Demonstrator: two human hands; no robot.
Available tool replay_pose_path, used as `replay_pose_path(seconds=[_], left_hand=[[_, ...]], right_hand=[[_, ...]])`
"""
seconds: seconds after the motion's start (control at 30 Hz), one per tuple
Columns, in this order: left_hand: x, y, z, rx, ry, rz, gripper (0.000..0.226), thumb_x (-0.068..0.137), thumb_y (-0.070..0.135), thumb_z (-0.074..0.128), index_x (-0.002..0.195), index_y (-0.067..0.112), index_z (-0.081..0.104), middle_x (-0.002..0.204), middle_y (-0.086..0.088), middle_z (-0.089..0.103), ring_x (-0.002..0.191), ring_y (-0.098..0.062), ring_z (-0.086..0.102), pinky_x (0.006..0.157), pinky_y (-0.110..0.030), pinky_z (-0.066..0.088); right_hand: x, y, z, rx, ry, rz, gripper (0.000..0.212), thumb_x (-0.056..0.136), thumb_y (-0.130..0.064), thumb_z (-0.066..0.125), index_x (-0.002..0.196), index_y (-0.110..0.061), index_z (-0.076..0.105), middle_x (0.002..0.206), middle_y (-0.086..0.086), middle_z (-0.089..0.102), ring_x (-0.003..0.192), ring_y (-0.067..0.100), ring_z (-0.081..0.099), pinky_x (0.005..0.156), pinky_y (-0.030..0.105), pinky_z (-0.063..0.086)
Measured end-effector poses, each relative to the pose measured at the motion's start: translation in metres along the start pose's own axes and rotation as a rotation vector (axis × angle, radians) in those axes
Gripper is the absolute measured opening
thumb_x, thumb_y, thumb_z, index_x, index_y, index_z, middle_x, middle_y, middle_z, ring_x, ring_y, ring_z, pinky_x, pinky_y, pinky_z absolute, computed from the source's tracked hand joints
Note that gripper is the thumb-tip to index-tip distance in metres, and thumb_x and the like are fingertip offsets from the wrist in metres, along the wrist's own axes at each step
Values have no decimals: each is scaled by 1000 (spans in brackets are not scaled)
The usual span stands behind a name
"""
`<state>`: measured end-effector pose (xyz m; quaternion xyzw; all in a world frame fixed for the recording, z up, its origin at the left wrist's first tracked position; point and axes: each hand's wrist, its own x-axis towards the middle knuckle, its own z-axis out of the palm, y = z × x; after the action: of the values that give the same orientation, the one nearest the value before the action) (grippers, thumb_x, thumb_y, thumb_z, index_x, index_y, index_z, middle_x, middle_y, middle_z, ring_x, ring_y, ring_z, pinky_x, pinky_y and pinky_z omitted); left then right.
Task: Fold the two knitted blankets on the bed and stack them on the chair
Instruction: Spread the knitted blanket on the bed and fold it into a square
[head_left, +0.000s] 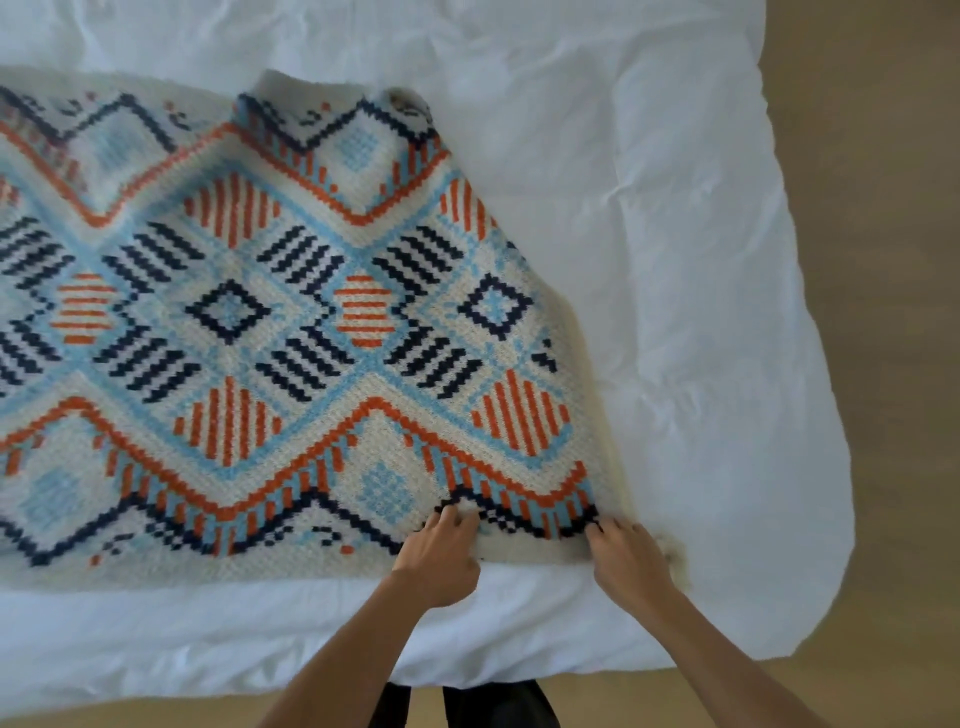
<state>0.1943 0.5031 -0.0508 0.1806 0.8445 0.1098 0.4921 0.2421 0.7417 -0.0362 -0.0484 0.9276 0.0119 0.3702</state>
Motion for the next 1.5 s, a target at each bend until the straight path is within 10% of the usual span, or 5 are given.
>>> replay_pose_path(seconds=[0.17, 0.9, 1.13, 1.3, 1.5], left_hand=[[20, -5, -49, -163, -28, 44, 16, 92, 23, 35, 84, 15, 46, 76, 0, 47, 66, -18, 44, 58, -30, 38], [147, -74, -282, -220, 525, -12, 39, 92, 20, 42, 129, 12, 33, 131, -10, 37, 121, -27, 37, 90, -37, 41], [158, -67, -332, 71, 1078, 151, 41, 84, 1, 51, 125, 8, 47, 130, -19, 43, 115, -34, 44, 92, -42, 45], [165, -106, -351, 494, 750, 31, 59, 83, 11, 51, 138, 20, 31, 145, -11, 31, 136, -30, 24, 110, -41, 23], [121, -180, -331, 426, 583, -321, 71, 87, 27, 53, 145, 22, 13, 125, -14, 40, 103, -32, 53, 83, -41, 43]], right_hand=[[37, -10, -41, 158, 136, 31, 29, 89, -11, 46, 117, -7, 53, 120, 9, 58, 109, 27, 54, 89, 34, 44], [294, -57, -241, 508, 517, 224, 44, 96, -27, 41, 135, -5, 38, 124, 15, 51, 111, 30, 50, 93, 42, 45], [267, -117, -224, 156, 687, -243, 37, 80, -3, 46, 116, -3, 54, 111, 16, 58, 93, 30, 55, 79, 41, 48], [245, -130, -192, 82, 376, -594, 31, 91, -9, 50, 121, -4, 54, 124, 16, 54, 114, 30, 47, 102, 49, 38], [260, -127, -208, 377, 509, -248, 48, 90, -19, 56, 135, -11, 42, 138, 11, 41, 122, 26, 43, 102, 38, 40]])
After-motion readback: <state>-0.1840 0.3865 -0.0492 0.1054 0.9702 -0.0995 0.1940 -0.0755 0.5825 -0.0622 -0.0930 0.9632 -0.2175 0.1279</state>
